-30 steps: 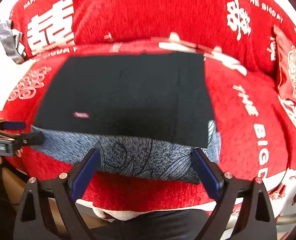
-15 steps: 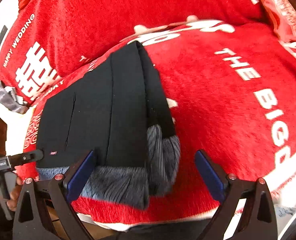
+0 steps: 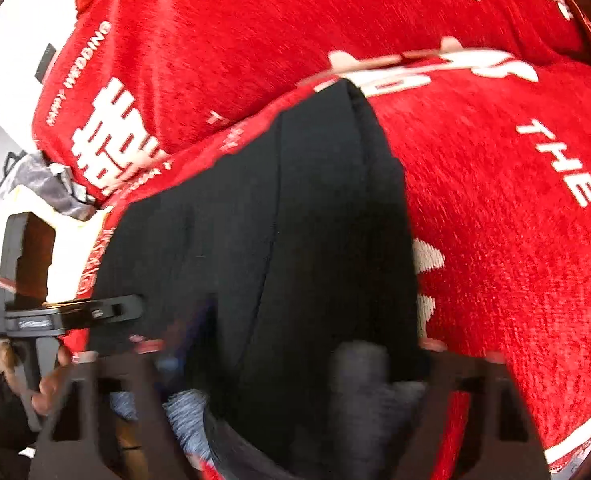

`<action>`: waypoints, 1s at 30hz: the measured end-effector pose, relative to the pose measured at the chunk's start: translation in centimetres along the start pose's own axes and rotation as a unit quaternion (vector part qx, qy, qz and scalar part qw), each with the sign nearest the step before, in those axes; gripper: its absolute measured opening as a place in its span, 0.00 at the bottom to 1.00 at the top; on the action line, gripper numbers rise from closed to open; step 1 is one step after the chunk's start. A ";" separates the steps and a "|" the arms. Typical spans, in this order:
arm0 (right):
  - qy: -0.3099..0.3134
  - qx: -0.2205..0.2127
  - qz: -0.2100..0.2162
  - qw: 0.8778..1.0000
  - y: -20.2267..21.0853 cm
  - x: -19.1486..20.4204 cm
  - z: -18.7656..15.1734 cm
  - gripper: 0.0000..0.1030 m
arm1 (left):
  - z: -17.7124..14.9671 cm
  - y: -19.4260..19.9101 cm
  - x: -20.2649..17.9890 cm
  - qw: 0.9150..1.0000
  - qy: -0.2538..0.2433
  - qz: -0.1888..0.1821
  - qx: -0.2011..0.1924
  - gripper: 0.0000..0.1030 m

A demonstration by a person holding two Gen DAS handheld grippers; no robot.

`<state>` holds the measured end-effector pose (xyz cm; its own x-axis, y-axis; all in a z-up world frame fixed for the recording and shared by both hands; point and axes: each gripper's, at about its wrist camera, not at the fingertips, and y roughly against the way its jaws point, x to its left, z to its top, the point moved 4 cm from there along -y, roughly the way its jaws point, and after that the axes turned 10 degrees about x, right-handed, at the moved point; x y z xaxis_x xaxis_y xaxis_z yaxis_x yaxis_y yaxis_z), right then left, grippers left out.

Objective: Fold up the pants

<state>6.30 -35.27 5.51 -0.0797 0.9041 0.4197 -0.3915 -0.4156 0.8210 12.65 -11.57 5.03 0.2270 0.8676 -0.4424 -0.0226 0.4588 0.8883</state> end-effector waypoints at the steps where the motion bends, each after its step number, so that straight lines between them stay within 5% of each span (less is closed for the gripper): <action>1: 0.010 -0.003 0.001 1.000 0.5 0.6 -0.1 0.52 | 0.1 0.2 0.2 1.000 0.005 -0.004 0.000 0.58; 4: 0.033 -0.015 -0.015 0.999 2.1 2.8 0.0 0.50 | -0.1 1.7 0.3 1.000 0.013 -0.016 -0.008 0.50; 12: 0.097 -0.047 0.010 0.994 4.7 11.5 1.9 0.49 | -0.2 10.8 3.6 0.997 0.029 -0.020 -0.069 0.50; 16: 0.114 -0.038 0.030 0.992 2.6 15.8 3.3 0.49 | 0.2 13.7 6.9 0.996 0.045 0.012 -0.081 0.50; 24: 0.070 0.043 0.035 0.996 -6.8 16.3 4.7 0.49 | 1.5 9.6 14.3 0.994 0.102 0.040 -0.028 0.50; 26: 0.053 0.056 0.012 0.997 -8.6 15.1 4.5 0.49 | 1.4 7.8 15.5 0.993 0.113 0.041 -0.020 0.59; 30: -0.009 0.079 0.024 0.997 -9.3 12.3 4.7 0.66 | 0.8 7.1 17.6 0.988 0.149 -0.002 -0.032 0.72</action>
<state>13.24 -20.79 4.82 -0.0778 0.8816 0.4656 -0.2388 -0.4699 0.8498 17.28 6.78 3.63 -0.0700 0.8796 -0.4706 -0.0857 0.4647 0.8813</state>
